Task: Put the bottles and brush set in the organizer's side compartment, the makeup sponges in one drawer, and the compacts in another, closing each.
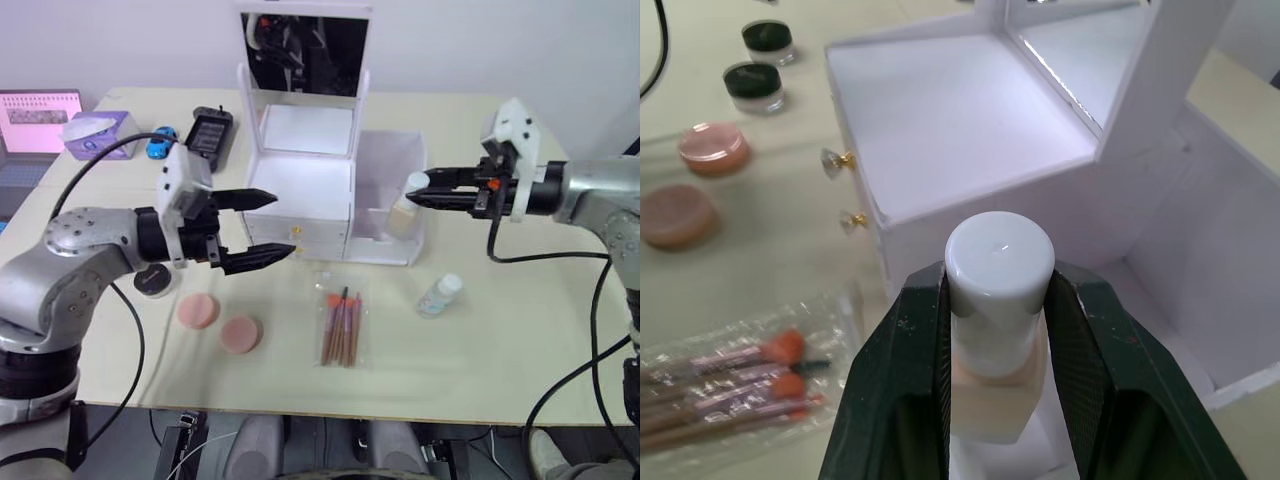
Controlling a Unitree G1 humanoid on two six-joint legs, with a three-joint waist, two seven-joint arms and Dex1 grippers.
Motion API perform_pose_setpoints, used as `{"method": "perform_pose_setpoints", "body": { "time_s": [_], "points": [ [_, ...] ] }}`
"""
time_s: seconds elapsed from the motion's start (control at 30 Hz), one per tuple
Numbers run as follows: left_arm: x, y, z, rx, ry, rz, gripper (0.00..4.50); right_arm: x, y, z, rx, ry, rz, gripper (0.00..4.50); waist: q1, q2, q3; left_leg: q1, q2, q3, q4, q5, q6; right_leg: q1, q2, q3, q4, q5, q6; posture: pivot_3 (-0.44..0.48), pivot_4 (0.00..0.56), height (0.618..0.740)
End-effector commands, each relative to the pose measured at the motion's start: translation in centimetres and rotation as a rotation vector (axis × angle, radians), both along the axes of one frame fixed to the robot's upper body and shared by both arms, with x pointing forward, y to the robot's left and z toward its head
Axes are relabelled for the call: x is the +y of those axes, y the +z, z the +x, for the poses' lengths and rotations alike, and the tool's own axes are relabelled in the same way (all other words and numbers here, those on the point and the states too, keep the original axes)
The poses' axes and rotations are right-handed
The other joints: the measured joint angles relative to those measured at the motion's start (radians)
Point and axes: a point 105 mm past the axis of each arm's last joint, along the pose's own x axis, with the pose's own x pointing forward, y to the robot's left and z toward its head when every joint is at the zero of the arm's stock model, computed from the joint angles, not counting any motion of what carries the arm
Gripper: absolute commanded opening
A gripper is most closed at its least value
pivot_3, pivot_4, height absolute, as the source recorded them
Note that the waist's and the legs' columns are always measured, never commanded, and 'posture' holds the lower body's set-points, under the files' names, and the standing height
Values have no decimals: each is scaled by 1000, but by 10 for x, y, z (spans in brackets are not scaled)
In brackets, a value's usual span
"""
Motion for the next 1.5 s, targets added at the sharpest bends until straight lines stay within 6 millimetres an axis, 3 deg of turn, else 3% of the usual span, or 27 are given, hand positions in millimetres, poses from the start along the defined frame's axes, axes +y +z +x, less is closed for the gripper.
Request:
{"method": "perform_pose_setpoints", "body": {
  "time_s": [0.03, 0.27, 0.67, 0.77, 0.9, 0.93, 1.13, 1.3, 1.5],
  "points": [
    [1, 10, -5, -51, 8, 6, 4500, -2, 13, 6, -74, 52, -36, 1244, -7, 0, 0, 0, 0, 0, 0, 0, 0, 0, 0, 0, 0, 0, 0, 0, 150, 740],
    [-2, 8, -6, -53, 8, 10, 4500, -12, -4, 22, -52, 76, -106, 1244, -14, 0, 0, 0, 0, 0, 0, 0, 0, 0, 0, 0, 0, 1, 1, 0, 150, 740],
    [-7, 7, -2, -58, -12, 19, 4500, -5, -17, 31, -18, 113, -102, 1244, -14, 0, 0, 1, 0, 1, 0, 0, -1, 0, 0, 1, 1, 1, 1, 0, 150, 740],
    [-9, 8, -2, -58, -28, 17, 4500, -4, -10, 28, -24, 110, -115, 2306, -14, 0, 0, 1, 0, 1, 0, 0, -1, -1, 0, 1, 1, 1, 1, 0, 150, 740],
    [-12, 9, 0, -61, -41, 13, 4500, -2, 2, 23, -45, 116, -124, 4357, -14, 0, 0, 1, 0, 1, 0, 0, -1, 0, 0, 2, 1, 1, 1, 0, 150, 740],
    [-12, 10, 1, -62, -45, 10, 4500, -3, 5, 22, -51, 114, -123, 4440, -14, 0, 0, 1, 0, 1, 0, 0, -1, -1, 0, 2, 1, 1, 1, 0, 150, 740],
    [-17, 10, 3, -55, -75, 4, 4500, -5, 27, 3, -69, 108, -44, 4440, -13, 0, 0, 1, 0, 1, -1, 0, -1, -1, 0, 2, 1, 1, 1, 0, 150, 740],
    [-24, 15, 6, -42, -120, -15, 4500, -18, 42, -20, -70, 46, 56, 4440, -9, 0, 0, 1, 0, 1, 0, 0, -1, 0, 1, 2, 1, 1, 1, 0, 150, 740],
    [-45, 27, 1, -28, -303, -36, 4500, -48, 24, -71, -34, -94, 51, 4440, 12, 0, 0, 0, 0, 1, 0, 0, -1, 0, 1, 2, 1, 1, 1, 0, 150, 740]
  ]
}}
